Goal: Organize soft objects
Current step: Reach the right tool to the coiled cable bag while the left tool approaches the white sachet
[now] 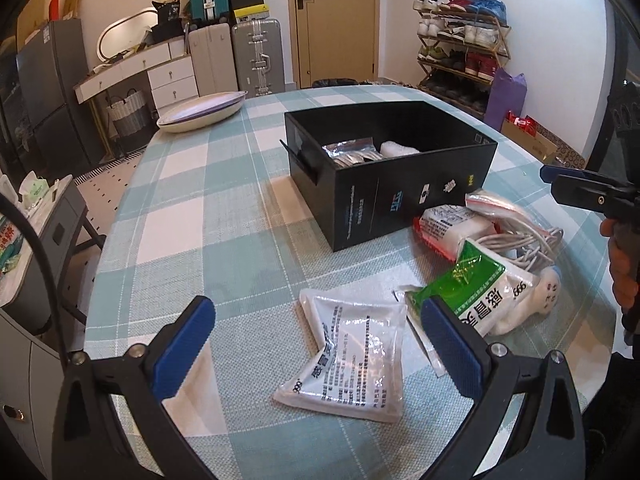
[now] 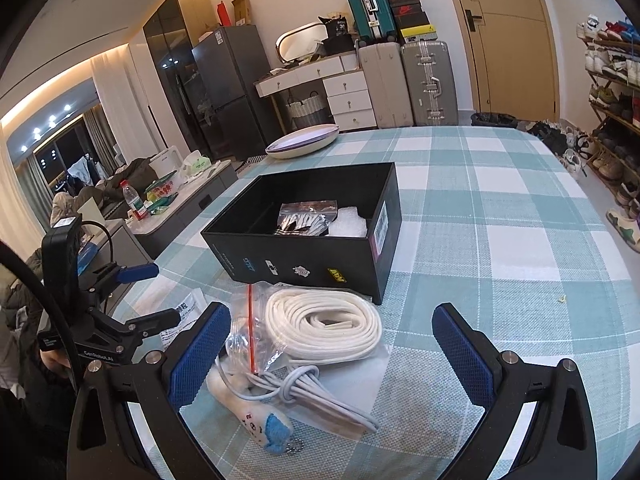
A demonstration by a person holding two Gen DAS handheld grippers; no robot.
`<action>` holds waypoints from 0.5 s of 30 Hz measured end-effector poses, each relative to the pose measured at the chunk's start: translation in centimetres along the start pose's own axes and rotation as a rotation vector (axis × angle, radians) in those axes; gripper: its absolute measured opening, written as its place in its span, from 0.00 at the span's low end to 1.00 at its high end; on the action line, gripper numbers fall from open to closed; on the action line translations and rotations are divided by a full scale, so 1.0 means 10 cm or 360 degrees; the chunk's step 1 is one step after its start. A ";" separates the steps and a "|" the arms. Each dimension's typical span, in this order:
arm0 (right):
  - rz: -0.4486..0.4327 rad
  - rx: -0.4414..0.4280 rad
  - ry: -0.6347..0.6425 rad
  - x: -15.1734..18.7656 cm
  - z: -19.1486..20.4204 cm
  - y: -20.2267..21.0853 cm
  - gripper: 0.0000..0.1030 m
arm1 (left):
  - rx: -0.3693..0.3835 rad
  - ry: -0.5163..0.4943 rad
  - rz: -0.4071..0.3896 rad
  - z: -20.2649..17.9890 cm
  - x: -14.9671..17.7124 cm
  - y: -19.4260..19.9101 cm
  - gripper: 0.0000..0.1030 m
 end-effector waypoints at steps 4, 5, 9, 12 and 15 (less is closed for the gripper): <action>0.0047 -0.0028 -0.0014 0.04 0.00 -0.09 1.00 | 0.0019 -0.0040 0.0039 -0.02 0.04 -0.02 1.00; 0.0058 -0.0038 -0.0020 0.04 0.00 -0.11 1.00 | 0.0019 -0.0050 0.0041 -0.02 0.05 -0.02 1.00; 0.0095 -0.0070 -0.0066 0.05 -0.02 -0.20 0.99 | 0.0039 -0.0071 0.0088 -0.04 0.09 -0.08 1.00; 0.0138 -0.0063 -0.0101 0.06 -0.06 -0.29 0.99 | 0.0036 -0.0101 0.0106 -0.05 0.11 -0.11 1.00; 0.0178 -0.0058 -0.0115 0.09 -0.09 -0.36 1.00 | 0.0047 -0.0102 0.0123 -0.06 0.13 -0.13 1.00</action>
Point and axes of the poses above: each gripper's, at about its wrist camera, not at the fingertips, and y roughly against the way its jaws point, z to its left, x to its underside, the point moved 3 cm from there along -y, roughly the way its jaws point, and after that the axes turned 4 degrees about -x, right-handed, at the moved point
